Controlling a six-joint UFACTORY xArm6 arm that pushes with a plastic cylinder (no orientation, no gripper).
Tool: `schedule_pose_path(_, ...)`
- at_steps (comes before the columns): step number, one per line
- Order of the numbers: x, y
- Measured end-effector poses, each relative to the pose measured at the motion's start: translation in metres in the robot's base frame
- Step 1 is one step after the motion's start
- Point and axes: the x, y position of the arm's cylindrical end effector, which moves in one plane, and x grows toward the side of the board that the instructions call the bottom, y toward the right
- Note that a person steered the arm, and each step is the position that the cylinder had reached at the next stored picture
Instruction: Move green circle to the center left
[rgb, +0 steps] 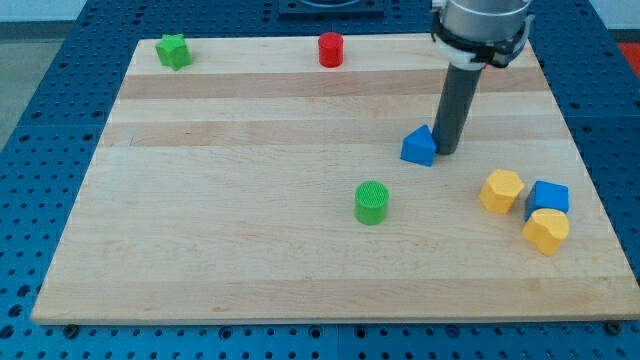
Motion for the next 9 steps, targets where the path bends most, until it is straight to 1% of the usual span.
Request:
schedule_pose_path(2,0.054,-0.028)
schedule_pose_path(3,0.079,-0.053)
schedule_pose_path(4,0.084,-0.082)
schedule_pose_path(7,0.084,-0.178)
schedule_pose_path(9,0.080,-0.226)
